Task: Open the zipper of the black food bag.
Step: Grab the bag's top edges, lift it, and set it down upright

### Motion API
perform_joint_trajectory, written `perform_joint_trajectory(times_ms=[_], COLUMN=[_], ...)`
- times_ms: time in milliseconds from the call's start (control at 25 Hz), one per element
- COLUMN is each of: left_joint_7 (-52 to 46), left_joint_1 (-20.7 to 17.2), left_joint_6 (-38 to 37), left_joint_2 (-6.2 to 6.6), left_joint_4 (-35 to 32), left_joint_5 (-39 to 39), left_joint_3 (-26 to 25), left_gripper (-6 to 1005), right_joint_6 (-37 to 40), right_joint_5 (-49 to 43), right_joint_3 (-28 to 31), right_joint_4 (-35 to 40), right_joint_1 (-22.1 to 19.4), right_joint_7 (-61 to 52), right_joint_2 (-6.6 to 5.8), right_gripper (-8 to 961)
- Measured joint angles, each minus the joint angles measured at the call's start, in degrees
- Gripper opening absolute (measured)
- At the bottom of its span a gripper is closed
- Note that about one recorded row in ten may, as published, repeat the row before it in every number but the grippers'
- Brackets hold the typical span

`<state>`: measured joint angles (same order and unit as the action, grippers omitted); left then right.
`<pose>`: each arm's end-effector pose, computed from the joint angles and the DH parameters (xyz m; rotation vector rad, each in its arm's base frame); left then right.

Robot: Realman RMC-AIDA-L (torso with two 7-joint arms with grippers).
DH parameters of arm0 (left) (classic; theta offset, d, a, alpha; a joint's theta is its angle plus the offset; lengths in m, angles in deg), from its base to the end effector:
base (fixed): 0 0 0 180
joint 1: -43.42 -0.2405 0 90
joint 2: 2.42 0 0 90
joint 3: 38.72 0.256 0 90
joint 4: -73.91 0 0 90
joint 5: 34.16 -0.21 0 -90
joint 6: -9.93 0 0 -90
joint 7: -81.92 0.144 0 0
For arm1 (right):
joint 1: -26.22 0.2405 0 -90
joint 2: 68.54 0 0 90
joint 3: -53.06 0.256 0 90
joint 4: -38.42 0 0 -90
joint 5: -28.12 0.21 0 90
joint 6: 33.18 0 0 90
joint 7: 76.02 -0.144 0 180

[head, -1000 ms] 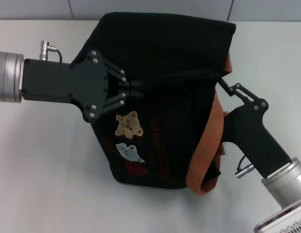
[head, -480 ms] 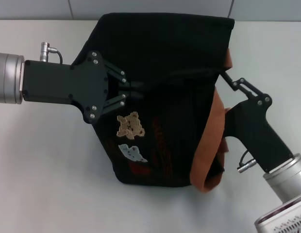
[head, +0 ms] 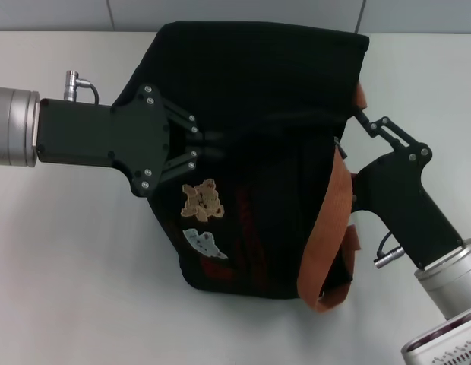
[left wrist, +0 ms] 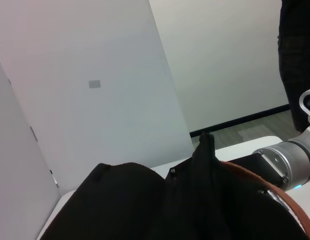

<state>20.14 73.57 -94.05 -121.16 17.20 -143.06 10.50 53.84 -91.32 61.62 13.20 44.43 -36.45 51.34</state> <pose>-0.1975 0.3211 0.0348 -2.8723 0.3870 -0.6651 0.2377 0.2331 -0.0882 -1.7978 -0.3248 0.6535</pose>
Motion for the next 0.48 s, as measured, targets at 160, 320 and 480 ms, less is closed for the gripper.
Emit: perform_joint_trajectory(times_ms=[160, 320, 480], left_joint_7=[0.0, 0.0, 0.0], left_joint_1=[0.0, 0.1, 0.1], left_joint_6=[0.0, 0.3, 0.3], left_joint_2=[0.00, -0.01, -0.01], left_joint_4=[0.0, 0.1, 0.1], left_joint_5=[0.0, -0.2, -0.2], left_joint_3=[0.0, 0.0, 0.0], left_gripper=[74, 74, 74], right_joint_6=[0.1, 0.4, 0.7], right_joint_5=[-0.2, -0.3, -0.3], right_joint_3=[-0.2, -0.7, -1.8], right_joint_4=[0.0, 0.0, 0.1], right_joint_1=[-0.1, -0.3, -0.3], right_joint_7=[0.0, 0.0, 0.1], right_joint_2=[0.00, 0.00, 0.00], right_gripper=[359, 357, 308])
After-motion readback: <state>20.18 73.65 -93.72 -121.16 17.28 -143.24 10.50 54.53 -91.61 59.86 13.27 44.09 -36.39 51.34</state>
